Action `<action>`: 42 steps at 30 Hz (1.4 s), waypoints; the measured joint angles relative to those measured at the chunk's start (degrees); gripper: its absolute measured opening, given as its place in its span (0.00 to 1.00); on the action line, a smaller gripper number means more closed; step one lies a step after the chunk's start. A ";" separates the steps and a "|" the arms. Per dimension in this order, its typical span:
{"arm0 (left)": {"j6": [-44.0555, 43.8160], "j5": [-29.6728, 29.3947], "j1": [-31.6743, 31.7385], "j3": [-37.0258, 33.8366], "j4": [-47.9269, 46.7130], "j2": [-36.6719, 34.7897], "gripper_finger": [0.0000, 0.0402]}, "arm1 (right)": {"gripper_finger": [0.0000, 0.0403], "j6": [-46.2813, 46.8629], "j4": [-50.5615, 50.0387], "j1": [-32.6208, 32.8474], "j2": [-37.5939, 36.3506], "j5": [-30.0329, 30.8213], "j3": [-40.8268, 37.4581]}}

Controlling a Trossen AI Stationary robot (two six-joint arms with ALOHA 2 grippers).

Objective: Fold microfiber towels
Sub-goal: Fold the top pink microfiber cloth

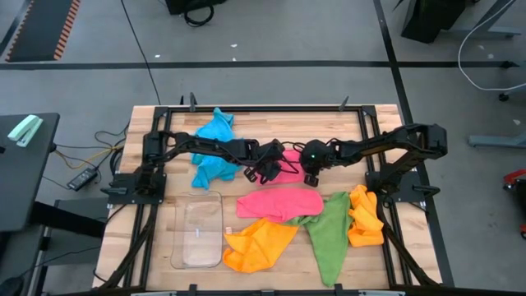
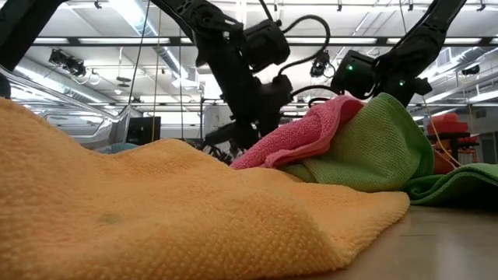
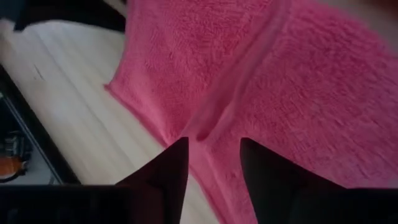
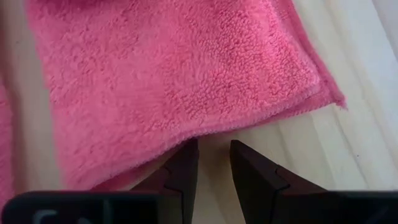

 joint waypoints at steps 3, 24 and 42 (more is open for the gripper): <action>0.00 0.06 -0.02 0.00 -2.99 -0.98 0.39 | 0.26 0.13 -2.82 0.03 -2.28 0.84 -0.27; 7.69 -0.88 -0.39 0.02 -16.20 -1.64 0.46 | 0.26 8.08 -4.97 8.20 -16.97 5.52 -0.06; 12.32 -1.49 -3.87 0.02 -17.10 -1.53 0.39 | 0.26 11.54 -4.61 14.25 -16.29 13.59 0.00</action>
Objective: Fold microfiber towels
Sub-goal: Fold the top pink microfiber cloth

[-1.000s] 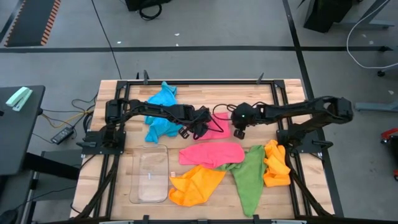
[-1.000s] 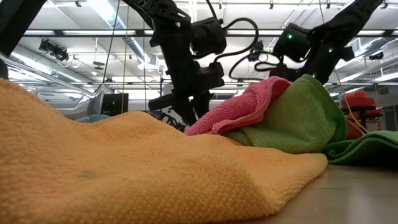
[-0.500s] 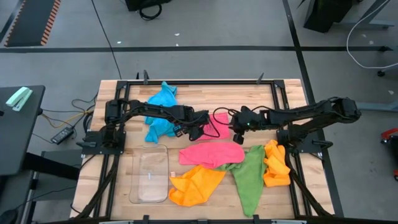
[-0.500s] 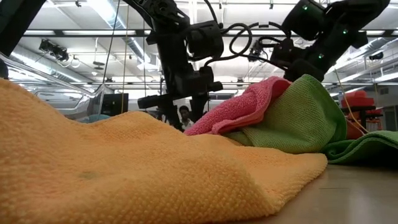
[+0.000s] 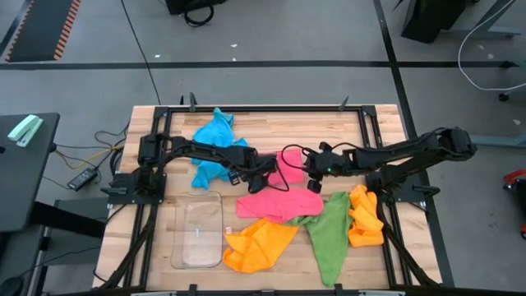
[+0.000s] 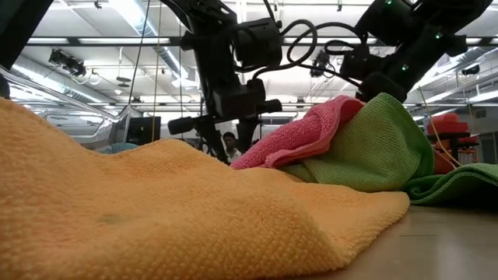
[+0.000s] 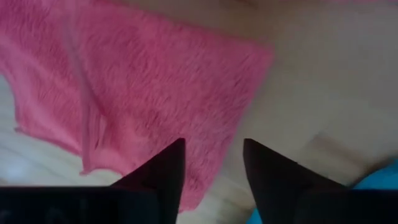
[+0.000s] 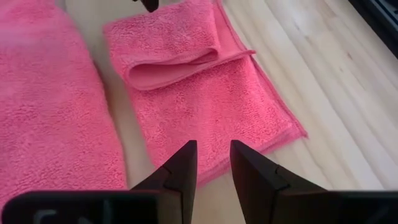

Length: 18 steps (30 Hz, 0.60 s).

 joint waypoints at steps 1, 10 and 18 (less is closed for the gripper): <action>-0.32 -0.01 -0.15 0.00 -0.45 0.00 0.36 | 0.26 0.20 0.09 0.32 0.00 0.02 -0.10; -5.08 -1.11 -0.07 -0.02 -7.27 -0.42 0.11 | 0.26 4.09 -0.07 2.26 -0.28 3.43 -3.39; -7.55 -1.13 0.30 -0.07 -9.24 -0.79 0.03 | 0.26 5.20 -1.46 3.92 -0.89 3.45 -3.37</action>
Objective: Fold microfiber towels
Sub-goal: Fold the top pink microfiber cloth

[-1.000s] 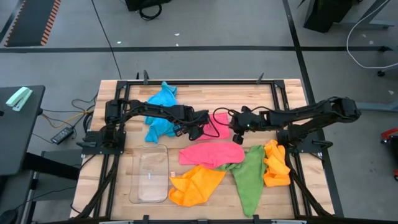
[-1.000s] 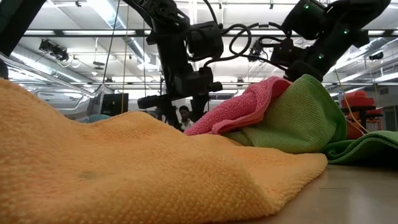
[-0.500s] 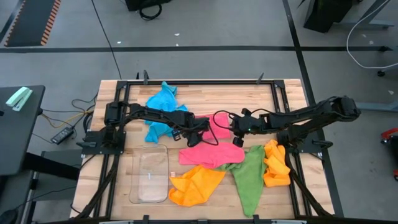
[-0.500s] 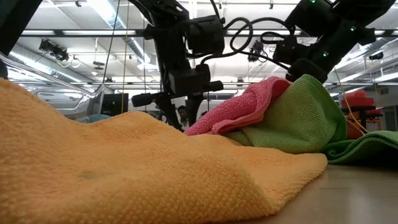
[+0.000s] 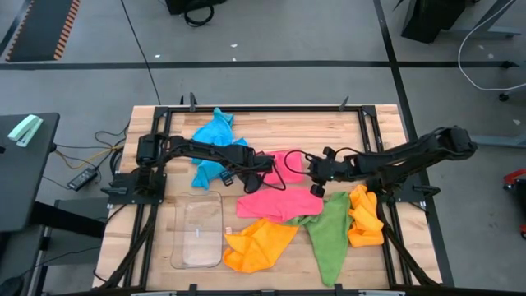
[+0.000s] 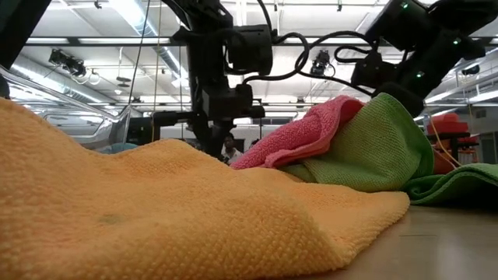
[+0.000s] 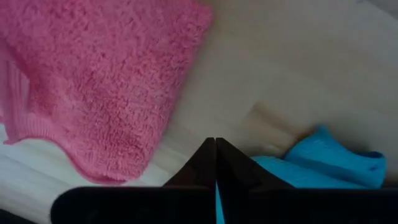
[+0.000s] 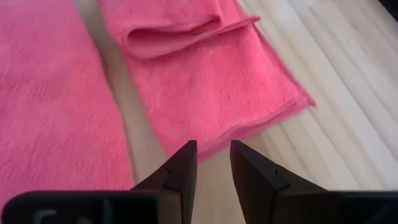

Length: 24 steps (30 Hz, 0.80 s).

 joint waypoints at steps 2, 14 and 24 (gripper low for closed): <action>-0.57 -0.20 0.07 0.00 -0.67 0.00 0.03 | 0.26 0.65 -1.48 0.55 -0.75 -0.02 0.02; -2.21 -3.65 0.15 -11.52 3.12 -6.13 0.01 | 0.26 1.51 -2.57 1.84 -6.78 1.29 0.07; 1.95 -2.34 -1.06 -21.97 22.47 -16.81 0.07 | 0.26 0.05 -1.18 1.66 -6.98 2.58 0.07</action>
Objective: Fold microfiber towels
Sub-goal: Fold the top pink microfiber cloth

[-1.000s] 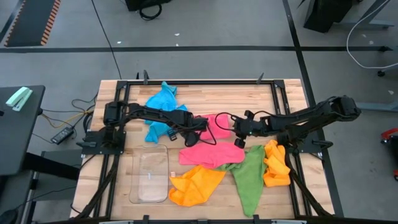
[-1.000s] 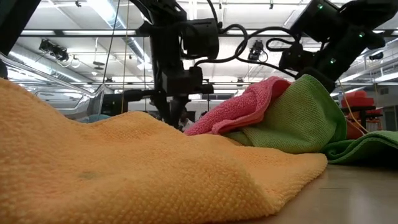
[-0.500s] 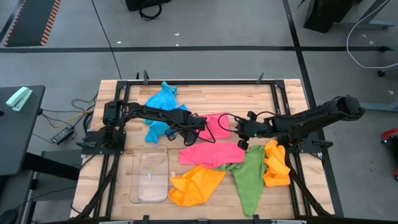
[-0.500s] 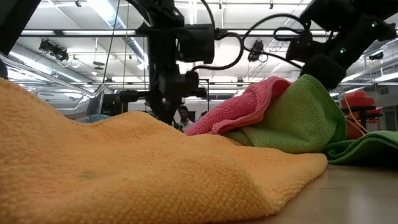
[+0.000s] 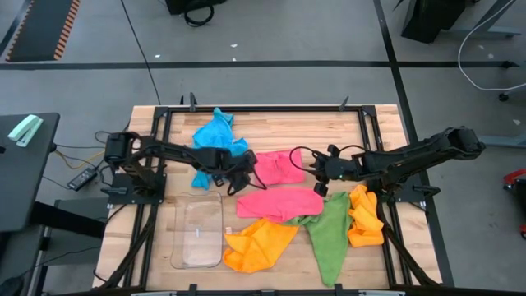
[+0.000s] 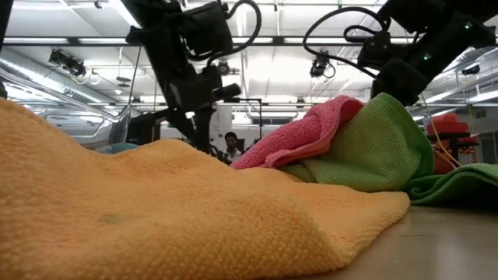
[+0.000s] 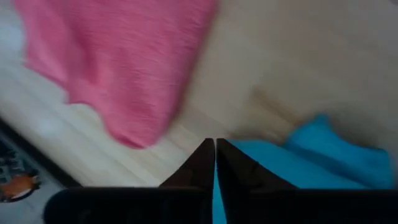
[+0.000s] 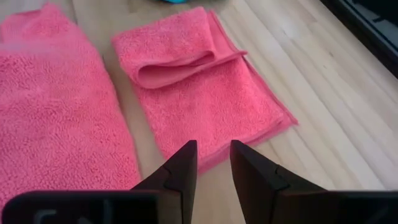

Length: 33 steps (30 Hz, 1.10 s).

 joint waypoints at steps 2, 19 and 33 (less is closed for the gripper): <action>0.15 0.94 0.03 -0.02 3.00 -0.04 0.10 | 0.26 -0.96 1.23 -0.01 0.00 0.07 0.00; 20.76 5.17 0.14 -0.05 15.80 9.74 0.63 | 0.26 -2.87 3.28 -1.19 0.11 0.59 0.00; 27.41 6.08 3.65 -0.04 20.40 11.32 0.52 | 0.26 -2.96 4.04 -1.11 0.11 0.55 0.00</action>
